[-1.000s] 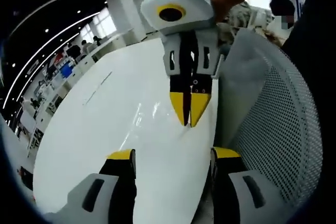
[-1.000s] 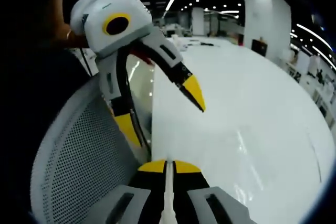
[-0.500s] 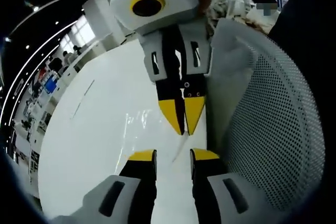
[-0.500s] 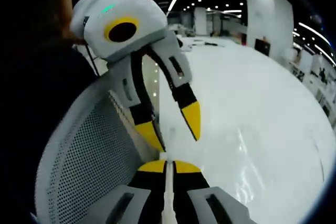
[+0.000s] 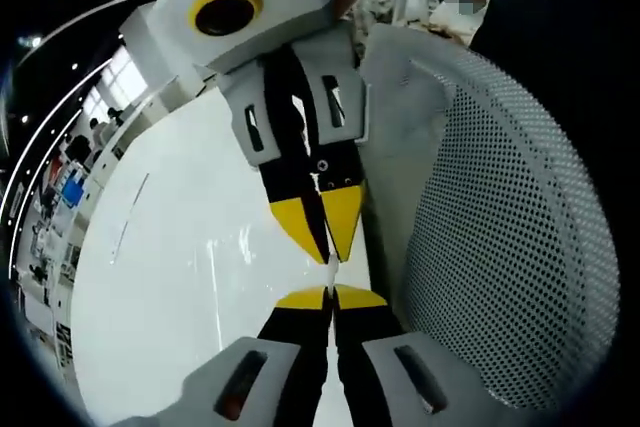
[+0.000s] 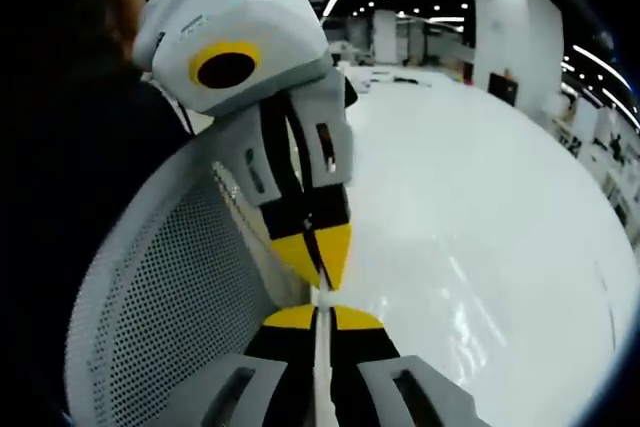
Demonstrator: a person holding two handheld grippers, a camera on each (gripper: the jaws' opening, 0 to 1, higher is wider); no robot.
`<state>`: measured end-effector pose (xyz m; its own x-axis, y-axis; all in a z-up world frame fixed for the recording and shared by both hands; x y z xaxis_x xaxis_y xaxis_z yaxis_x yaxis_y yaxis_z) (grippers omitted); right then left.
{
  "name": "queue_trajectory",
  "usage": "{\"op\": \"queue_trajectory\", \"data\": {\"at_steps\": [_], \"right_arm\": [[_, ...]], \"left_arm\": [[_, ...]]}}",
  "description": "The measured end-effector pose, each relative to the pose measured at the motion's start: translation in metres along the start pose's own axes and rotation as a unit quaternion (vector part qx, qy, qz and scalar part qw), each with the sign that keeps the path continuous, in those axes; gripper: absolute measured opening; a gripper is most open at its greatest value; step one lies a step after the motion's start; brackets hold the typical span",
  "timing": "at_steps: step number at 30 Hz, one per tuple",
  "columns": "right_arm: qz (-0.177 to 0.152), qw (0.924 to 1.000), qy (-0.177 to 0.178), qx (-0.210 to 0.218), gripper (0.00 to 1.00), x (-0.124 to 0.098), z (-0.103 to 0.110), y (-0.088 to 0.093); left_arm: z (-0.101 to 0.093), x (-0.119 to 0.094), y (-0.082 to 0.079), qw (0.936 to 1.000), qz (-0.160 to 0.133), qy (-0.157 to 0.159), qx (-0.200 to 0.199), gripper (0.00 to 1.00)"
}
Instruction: Open the resealable bag by pulling the two sides of the seal apart until the entire bag opening is separated and visibly accessible.
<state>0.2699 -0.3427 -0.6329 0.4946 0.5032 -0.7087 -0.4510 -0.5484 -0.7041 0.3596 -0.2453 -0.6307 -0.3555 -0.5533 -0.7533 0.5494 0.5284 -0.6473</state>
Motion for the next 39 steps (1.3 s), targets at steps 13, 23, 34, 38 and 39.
{"op": "queue_trajectory", "data": {"at_steps": [13,23,34,38,39], "right_arm": [[0.026,0.9962,0.045,-0.07,0.03,0.003,0.009,-0.012],[0.039,0.9923,0.059,-0.101,0.0,0.002,0.008,-0.016],[0.044,0.9914,0.057,-0.11,0.0,0.003,0.007,-0.017],[0.049,0.9904,0.053,-0.118,0.0,0.003,0.008,-0.017],[0.05,0.9905,0.053,-0.117,0.0,0.004,0.008,-0.016]], "left_arm": [[0.004,-0.001,0.0,0.9994,-0.01,0.011,-0.031,0.0],[0.003,-0.004,0.0,0.9965,-0.031,0.008,-0.077,0.0],[0.002,-0.006,-0.006,0.9977,-0.019,0.003,-0.065,0.0],[-0.001,-0.005,-0.007,0.9991,-0.015,0.0,-0.04,0.0],[-0.001,-0.005,-0.007,0.9991,-0.014,0.0,-0.039,0.0]]}}
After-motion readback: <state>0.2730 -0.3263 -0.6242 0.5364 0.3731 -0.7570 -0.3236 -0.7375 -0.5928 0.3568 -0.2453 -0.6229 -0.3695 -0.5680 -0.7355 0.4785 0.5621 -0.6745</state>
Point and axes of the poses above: the point that each gripper's makers call its tool centre point, and the gripper's own axes: x roughly forward along the fingers, z roughly to its left, y roughly out of its underside, the point moved 10 cm from there along -x, roughly backward along the fingers, and after that the axes turned 10 degrees about -x, right-handed, at the moved point
